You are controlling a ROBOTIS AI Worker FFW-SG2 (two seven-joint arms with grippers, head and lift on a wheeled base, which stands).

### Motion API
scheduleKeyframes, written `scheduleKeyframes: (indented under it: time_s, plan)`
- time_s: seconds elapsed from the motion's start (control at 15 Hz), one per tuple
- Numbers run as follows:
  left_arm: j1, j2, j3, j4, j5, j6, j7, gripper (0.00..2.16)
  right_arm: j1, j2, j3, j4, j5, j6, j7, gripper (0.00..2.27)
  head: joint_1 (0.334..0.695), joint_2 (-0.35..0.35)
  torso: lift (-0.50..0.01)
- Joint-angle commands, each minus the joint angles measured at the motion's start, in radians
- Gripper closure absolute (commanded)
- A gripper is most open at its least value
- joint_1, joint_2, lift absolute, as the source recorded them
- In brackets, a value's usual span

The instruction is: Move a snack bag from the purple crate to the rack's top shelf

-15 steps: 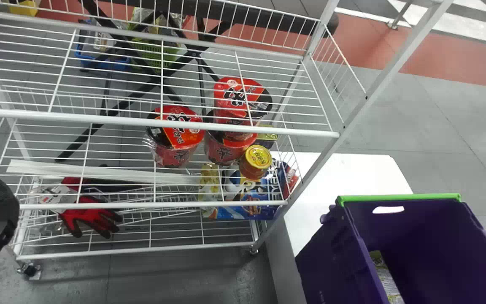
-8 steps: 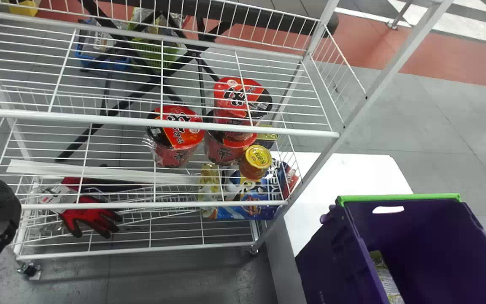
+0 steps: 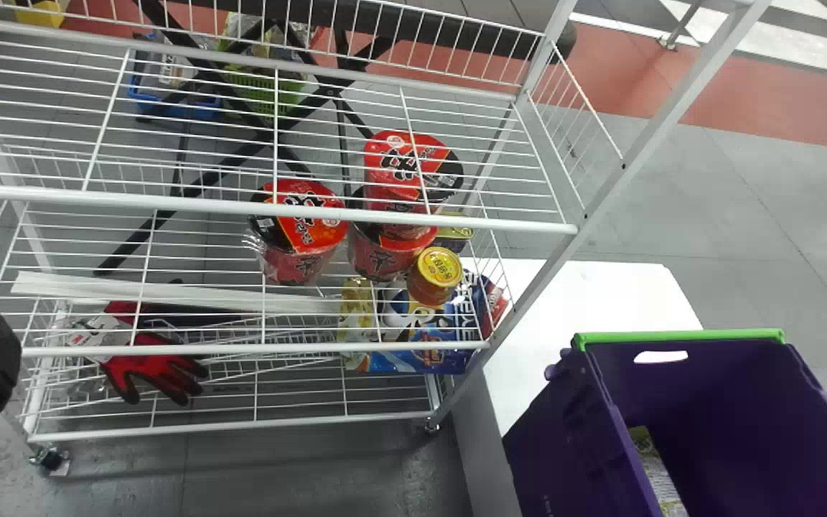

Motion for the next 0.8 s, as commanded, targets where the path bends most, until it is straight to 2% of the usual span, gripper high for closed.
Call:
scheduleKeyframes:
  time_s: [0.0,0.47,0.67,0.73]
  plan:
    - [0.004,-0.002,-0.001,0.000,0.000,0.003,0.000,0.12,0.000,0.001,0.010,0.000,0.001,0.003,-0.027,0.29,0.695,-0.350,-0.457]
    - [0.008,-0.003,-0.001,0.001,-0.004,0.003,0.000,0.12,-0.003,-0.002,0.047,0.000,0.028,0.055,-0.081,0.33,0.695,-0.350,-0.457]
    - [0.010,-0.002,-0.005,0.000,-0.007,0.003,0.000,0.12,-0.006,-0.002,0.062,-0.002,0.028,0.080,-0.081,0.68,0.695,-0.350,-0.457]
    - [0.013,0.000,-0.004,-0.002,-0.007,0.003,0.002,0.12,-0.006,-0.002,0.065,-0.003,0.028,0.101,-0.083,0.88,0.695,-0.350,-0.457]
